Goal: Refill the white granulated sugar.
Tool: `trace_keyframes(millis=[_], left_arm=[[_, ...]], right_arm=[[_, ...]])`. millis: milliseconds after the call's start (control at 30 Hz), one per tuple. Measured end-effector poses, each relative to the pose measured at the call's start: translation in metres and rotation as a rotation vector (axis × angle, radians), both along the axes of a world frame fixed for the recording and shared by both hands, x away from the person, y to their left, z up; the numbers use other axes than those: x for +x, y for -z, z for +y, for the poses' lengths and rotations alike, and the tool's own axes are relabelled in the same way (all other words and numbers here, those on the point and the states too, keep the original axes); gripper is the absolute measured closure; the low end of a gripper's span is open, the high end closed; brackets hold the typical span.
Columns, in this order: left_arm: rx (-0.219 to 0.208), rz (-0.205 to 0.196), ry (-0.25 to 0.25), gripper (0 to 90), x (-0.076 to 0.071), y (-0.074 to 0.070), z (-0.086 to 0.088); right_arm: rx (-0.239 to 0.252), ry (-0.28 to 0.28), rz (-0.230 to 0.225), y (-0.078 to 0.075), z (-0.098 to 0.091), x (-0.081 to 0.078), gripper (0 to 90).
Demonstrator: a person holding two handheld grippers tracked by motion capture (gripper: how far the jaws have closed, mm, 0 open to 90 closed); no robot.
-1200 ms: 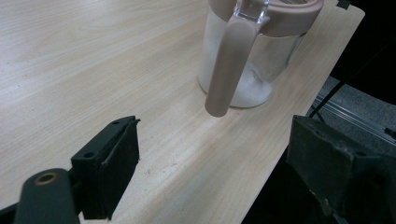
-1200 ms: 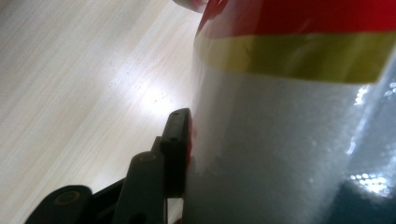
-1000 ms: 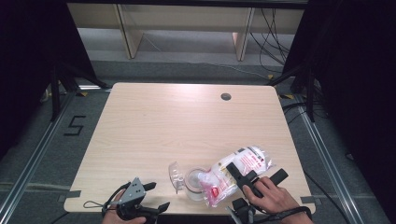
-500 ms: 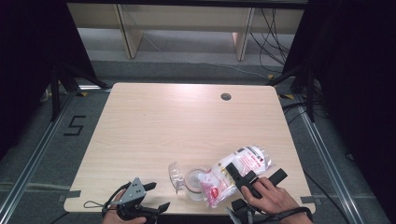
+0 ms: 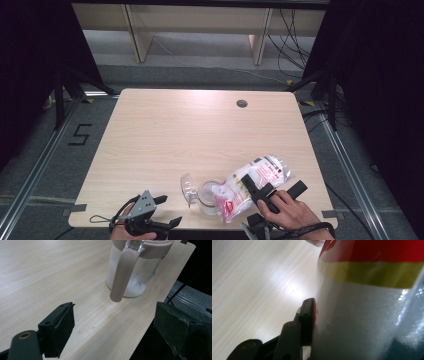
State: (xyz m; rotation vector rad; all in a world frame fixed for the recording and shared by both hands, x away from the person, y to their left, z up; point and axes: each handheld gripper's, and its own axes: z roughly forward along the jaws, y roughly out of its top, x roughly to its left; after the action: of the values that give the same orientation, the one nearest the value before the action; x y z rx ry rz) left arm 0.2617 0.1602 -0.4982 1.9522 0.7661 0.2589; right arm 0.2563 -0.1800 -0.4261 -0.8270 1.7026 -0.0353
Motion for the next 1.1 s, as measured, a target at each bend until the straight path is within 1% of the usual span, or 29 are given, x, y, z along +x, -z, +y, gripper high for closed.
trace_keyframes(millis=[33,67,100,133,167,200,267,400,433,467,500,567,633,667,700,733,800,833,867,933,967,1033,1067,1100], left_arm=[[0.001,-0.001,0.002,16.5,0.0001,-0.0001,0.0000],[-0.006,0.013,-0.011,16.5,-0.0010,0.0000,-0.0007],[-0.013,0.010,-0.010,16.5,-0.0009,0.0004,-0.0009],[-0.007,0.012,-0.011,16.5,-0.0011,-0.0001,-0.0005],[0.001,-0.002,0.002,16.5,0.0001,-0.0002,0.0002],[-0.001,0.000,0.000,16.5,0.0000,-0.0001,0.0003],[-0.001,-0.001,0.000,16.5,0.0000,-0.0002,0.0003],[-0.001,-0.001,0.000,16.5,0.0000,-0.0004,0.0002],[-0.008,0.012,-0.012,16.5,-0.0010,-0.0003,-0.0002],[-0.008,0.011,-0.012,16.5,-0.0008,-0.0004,0.0001],[-0.019,0.009,-0.013,16.5,-0.0005,0.0000,-0.0003],[-0.018,0.008,-0.013,16.5,-0.0005,-0.0001,-0.0001],[-0.028,0.007,-0.015,16.5,-0.0009,0.0002,-0.0008],[-0.020,0.008,-0.015,16.5,-0.0011,-0.0004,-0.0005],[-0.018,-0.009,-0.002,16.5,0.0002,-0.0002,0.0000],[-0.019,-0.006,-0.004,16.5,0.0000,-0.0002,0.0000],[-0.003,-0.005,0.000,16.5,0.0003,-0.0007,0.0011],[-0.018,-0.006,-0.003,16.5,0.0002,-0.0001,0.0001],[-0.018,-0.007,-0.003,16.5,0.0000,-0.0002,0.0000],[-0.012,-0.005,-0.003,16.5,0.0000,-0.0005,0.0001],[-0.019,-0.006,-0.004,16.5,-0.0001,0.0000,-0.0002],[-0.013,-0.005,-0.004,16.5,-0.0003,-0.0006,0.0001],[0.000,-0.006,-0.002,16.5,-0.0002,-0.0011,0.0009],[-0.008,-0.005,-0.005,16.5,-0.0004,-0.0009,0.0003]], right_arm=[[-0.001,0.000,0.003,0.0004,0.0000,0.0001,63.4],[0.001,0.000,0.004,0.0013,0.0001,0.0004,63.4],[0.004,0.001,0.005,0.0021,0.0003,0.0009,63.5],[-0.015,0.003,0.004,0.0014,0.0006,0.0010,63.5],[-0.011,0.002,0.006,0.0019,0.0006,0.0011,63.5],[-0.011,0.003,0.011,0.0020,0.0010,0.0017,63.5],[-0.016,-0.001,0.002,0.0017,0.0015,0.0009,63.5],[-0.017,-0.004,0.005,0.0015,0.0025,0.0008,63.6],[-0.016,-0.005,0.004,0.0017,0.0028,0.0009,63.6],[-0.020,-0.010,0.003,0.0017,0.0029,0.0010,63.6],[-0.019,-0.010,0.005,0.0017,0.0029,0.0011,63.6],[-0.009,-0.007,0.006,0.0024,0.0030,0.0011,63.7],[-0.015,-0.006,0.008,0.0014,0.0034,0.0011,63.7],[-0.013,-0.007,0.007,0.0014,0.0034,0.0012,63.7],[-0.015,-0.005,0.008,0.0013,0.0034,0.0011,63.7],[-0.018,-0.003,0.008,0.0013,0.0035,0.0010,63.7],[-0.017,-0.005,0.007,0.0013,0.0035,0.0009,63.8],[-0.016,-0.005,0.009,0.0012,0.0035,0.0010,63.8],[-0.012,-0.007,0.007,0.0011,0.0034,0.0012,63.9],[-0.015,-0.005,0.007,0.0013,0.0031,0.0010,63.9],[-0.017,-0.002,0.009,0.0013,0.0031,0.0010,64.0],[-0.012,-0.002,0.011,0.0014,0.0026,0.0015,64.2],[-0.024,-0.006,0.009,0.0008,0.0026,0.0017,64.2],[-0.022,-0.005,0.009,0.0011,0.0025,0.0017,64.2]])
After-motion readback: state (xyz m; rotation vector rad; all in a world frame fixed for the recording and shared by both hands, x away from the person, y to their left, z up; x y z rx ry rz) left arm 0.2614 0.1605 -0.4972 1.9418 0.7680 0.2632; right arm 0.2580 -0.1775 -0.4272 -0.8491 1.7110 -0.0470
